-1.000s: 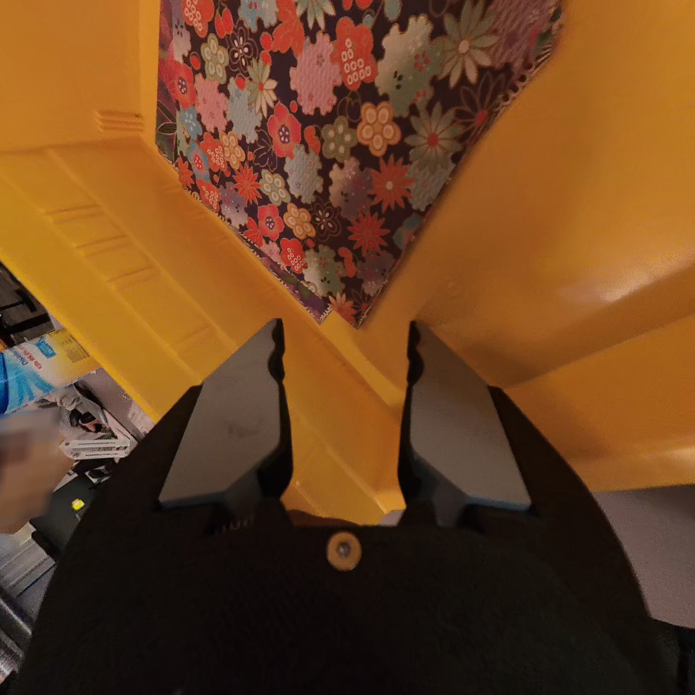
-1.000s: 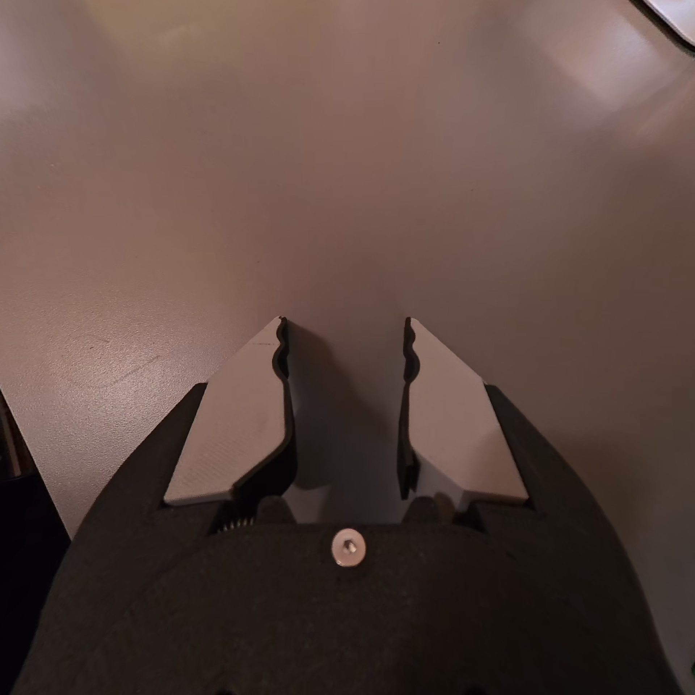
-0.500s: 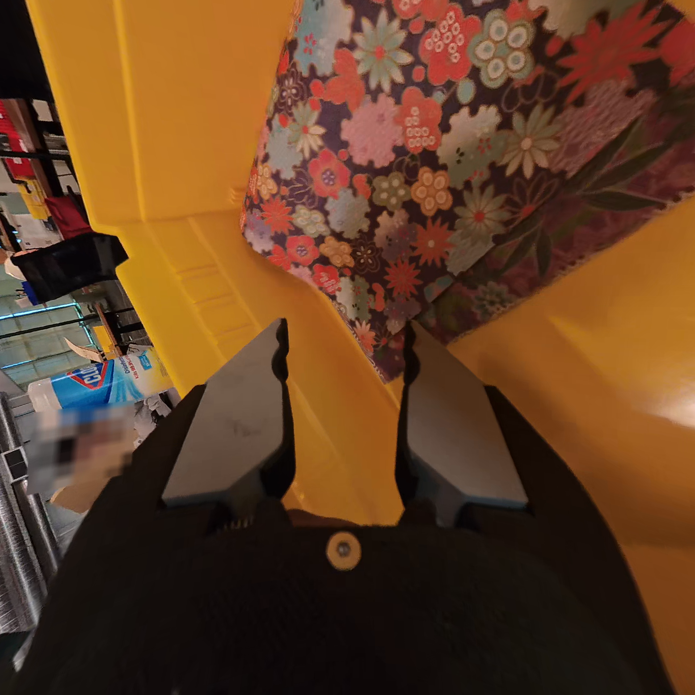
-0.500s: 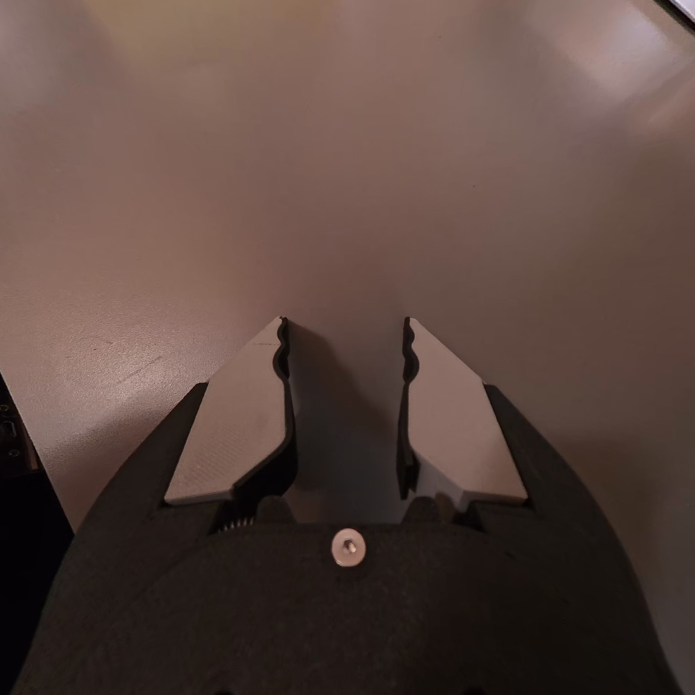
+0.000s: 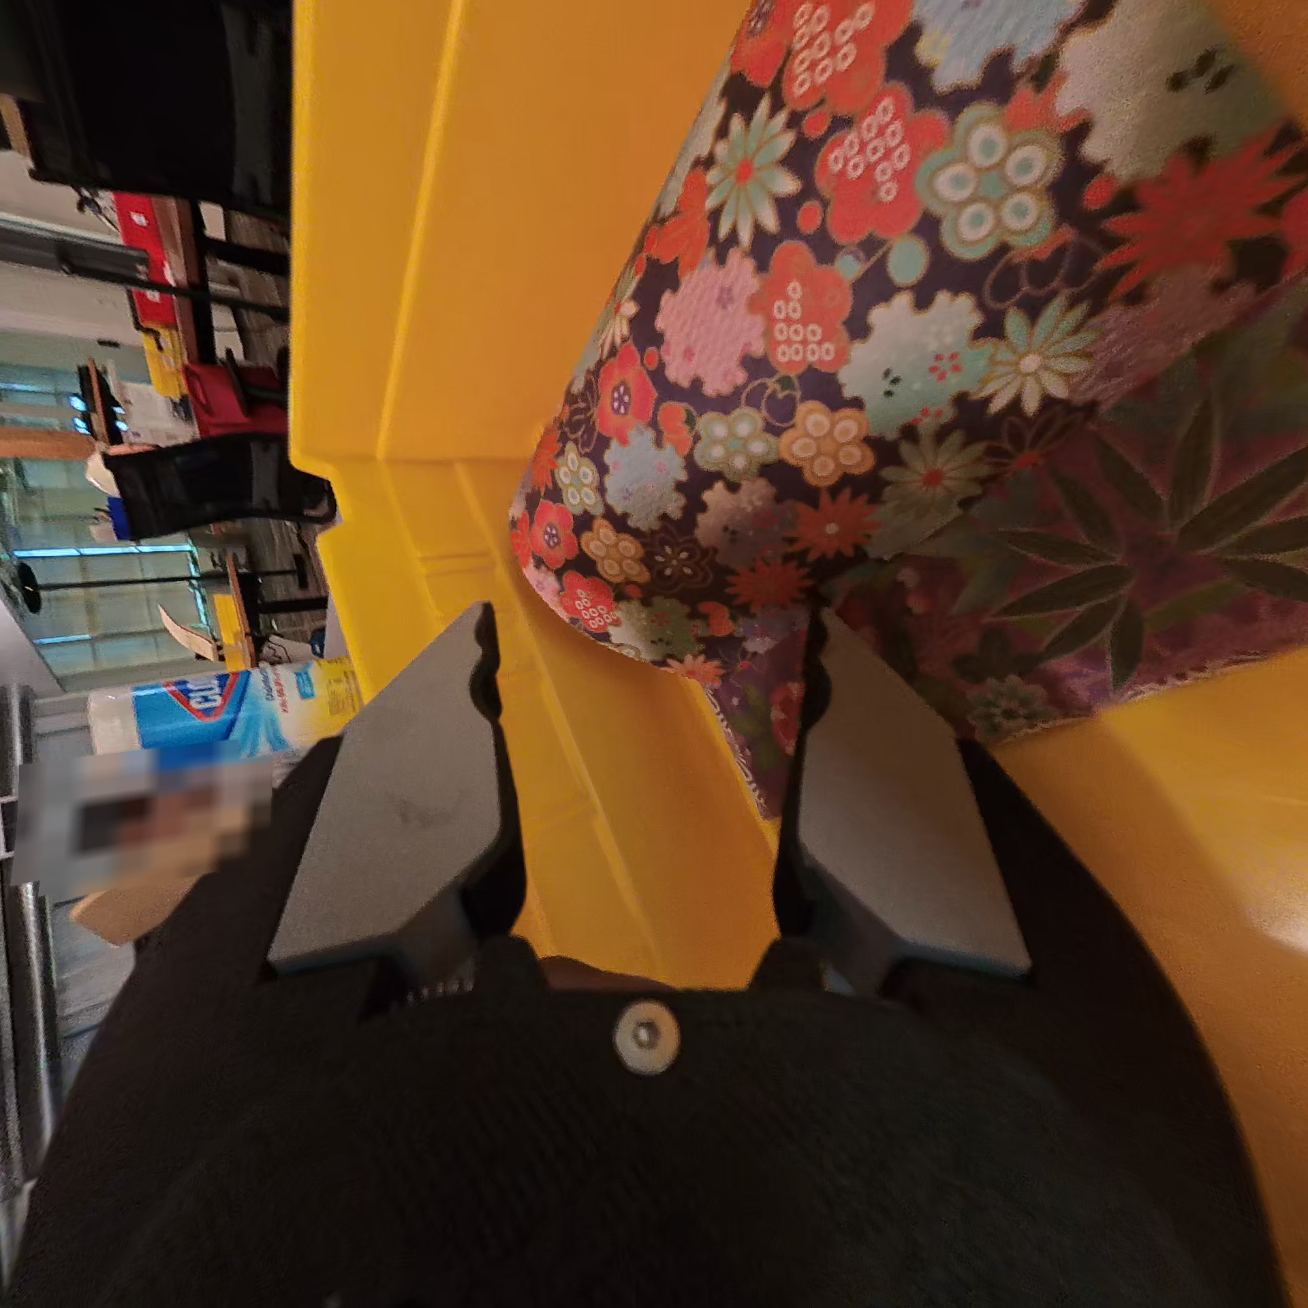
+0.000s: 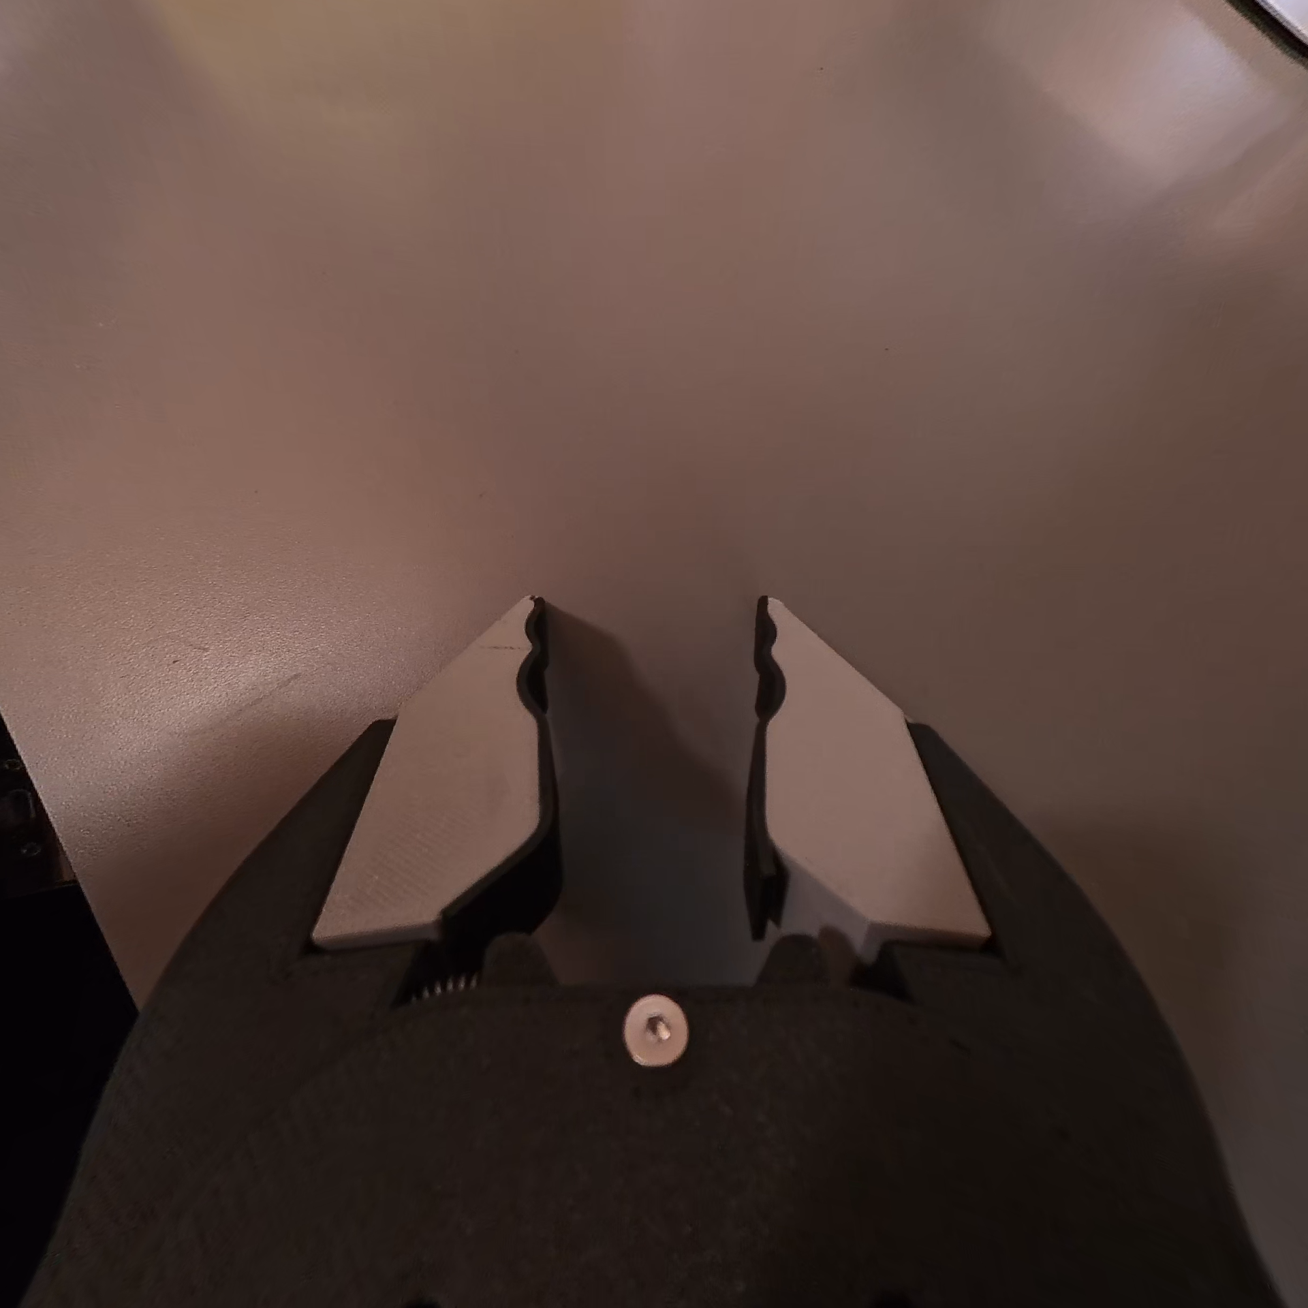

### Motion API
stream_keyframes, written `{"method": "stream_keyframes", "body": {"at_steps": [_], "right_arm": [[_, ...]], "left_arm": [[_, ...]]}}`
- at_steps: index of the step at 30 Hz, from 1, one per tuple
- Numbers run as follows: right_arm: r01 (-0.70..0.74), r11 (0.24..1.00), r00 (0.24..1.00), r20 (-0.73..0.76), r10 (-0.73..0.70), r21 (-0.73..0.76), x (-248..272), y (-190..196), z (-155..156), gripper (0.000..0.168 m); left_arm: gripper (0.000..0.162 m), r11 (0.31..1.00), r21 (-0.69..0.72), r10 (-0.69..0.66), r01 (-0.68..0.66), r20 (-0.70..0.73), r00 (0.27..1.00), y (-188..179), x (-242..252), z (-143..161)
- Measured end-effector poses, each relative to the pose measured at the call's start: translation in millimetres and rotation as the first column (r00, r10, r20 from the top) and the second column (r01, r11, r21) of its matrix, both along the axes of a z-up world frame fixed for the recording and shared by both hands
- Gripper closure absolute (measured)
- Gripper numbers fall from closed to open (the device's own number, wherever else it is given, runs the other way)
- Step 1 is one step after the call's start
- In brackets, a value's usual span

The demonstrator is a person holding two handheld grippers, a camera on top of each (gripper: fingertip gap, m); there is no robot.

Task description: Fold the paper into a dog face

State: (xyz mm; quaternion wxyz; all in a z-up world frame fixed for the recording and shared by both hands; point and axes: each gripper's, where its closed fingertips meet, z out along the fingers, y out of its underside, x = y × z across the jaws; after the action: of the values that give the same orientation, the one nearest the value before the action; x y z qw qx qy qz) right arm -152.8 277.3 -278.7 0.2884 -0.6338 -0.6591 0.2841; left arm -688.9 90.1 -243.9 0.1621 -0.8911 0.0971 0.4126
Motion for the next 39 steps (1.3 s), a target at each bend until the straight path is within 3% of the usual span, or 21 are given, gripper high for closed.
{"method": "stream_keyframes", "body": {"at_steps": [7, 14, 22, 27, 32, 36, 39], "right_arm": [[0.0, 1.0, 1.0, 0.0, 0.0, 0.001, 0.0, 0.0, -0.1, 0.113], [0.002, 1.0, 1.0, 0.0, -0.002, 0.0, 0.0, 0.4, 0.0, 0.113], [0.008, 1.0, 1.0, -0.001, -0.008, -0.002, -0.8, 1.8, 0.3, 0.115], [0.011, 1.0, 1.0, -0.003, -0.011, -0.009, -1.2, 2.5, 0.5, 0.116], [0.011, 1.0, 1.0, -0.003, -0.011, -0.013, -1.6, 2.7, 0.7, 0.117], [0.011, 1.0, 1.0, -0.006, -0.011, -0.028, -1.6, 2.6, 1.2, 0.117], [0.006, 0.999, 1.0, -0.008, -0.006, -0.039, -1.7, 1.9, 1.4, 0.115]], "left_arm": [[0.076, 1.0, 0.009, -0.017, 0.018, -0.018, 1.0, 16.8, 3.0, -0.1], [0.057, 0.99, 0.137, 0.04, -0.046, 0.048, 0.998, 43.6, -7.7, 15.2], [0.056, 0.985, 0.143, -0.115, 0.096, 0.132, 0.985, 74.6, 4.7, 12.5], [0.054, 0.968, 0.054, -0.251, 0.245, 0.158, 0.955, 72.3, 12.8, 33.6], [0.058, 0.972, -0.012, -0.208, 0.233, 0.406, 0.89, 56.8, 24.3, 13.8], [0.074, 0.963, -0.104, -0.143, 0.247, 0.578, 0.803, 37.0, 43.3, -3.1], [0.068, 0.944, -0.222, -0.035, 0.242, 0.666, 0.746, 10.3, 57.3, -9.5]]}}
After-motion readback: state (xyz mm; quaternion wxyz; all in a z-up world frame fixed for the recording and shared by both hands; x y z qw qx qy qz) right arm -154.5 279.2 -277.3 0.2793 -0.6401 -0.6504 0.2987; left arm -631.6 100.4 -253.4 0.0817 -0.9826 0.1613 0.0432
